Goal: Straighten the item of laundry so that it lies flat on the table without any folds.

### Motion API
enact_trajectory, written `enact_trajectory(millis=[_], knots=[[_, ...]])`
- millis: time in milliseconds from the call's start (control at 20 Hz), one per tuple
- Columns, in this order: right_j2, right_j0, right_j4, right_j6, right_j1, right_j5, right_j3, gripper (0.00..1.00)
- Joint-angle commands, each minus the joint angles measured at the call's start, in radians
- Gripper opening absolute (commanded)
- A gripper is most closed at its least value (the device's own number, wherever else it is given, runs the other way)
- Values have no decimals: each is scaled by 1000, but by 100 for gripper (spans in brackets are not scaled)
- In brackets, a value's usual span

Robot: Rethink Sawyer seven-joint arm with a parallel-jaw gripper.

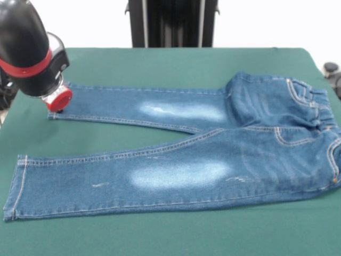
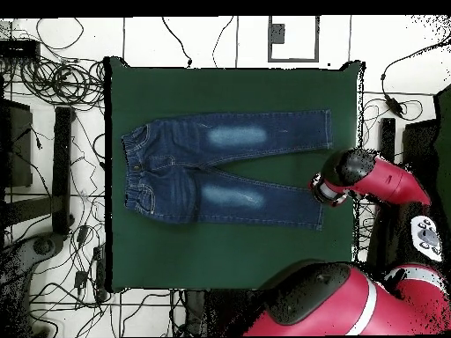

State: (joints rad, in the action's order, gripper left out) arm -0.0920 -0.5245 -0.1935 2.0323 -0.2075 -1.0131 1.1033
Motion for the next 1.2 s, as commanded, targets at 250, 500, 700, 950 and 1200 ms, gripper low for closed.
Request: enact_trajectory(millis=[250,500,700,950,1200], knots=[[6,26,-88,-11,59,49,-1,0],[-7,29,-125,-17,71,60,-76,0],[-25,36,-167,-27,67,36,-163,0],[-23,37,-205,-62,50,-13,-230,0],[-13,33,-213,-40,44,-1,-204,0]])
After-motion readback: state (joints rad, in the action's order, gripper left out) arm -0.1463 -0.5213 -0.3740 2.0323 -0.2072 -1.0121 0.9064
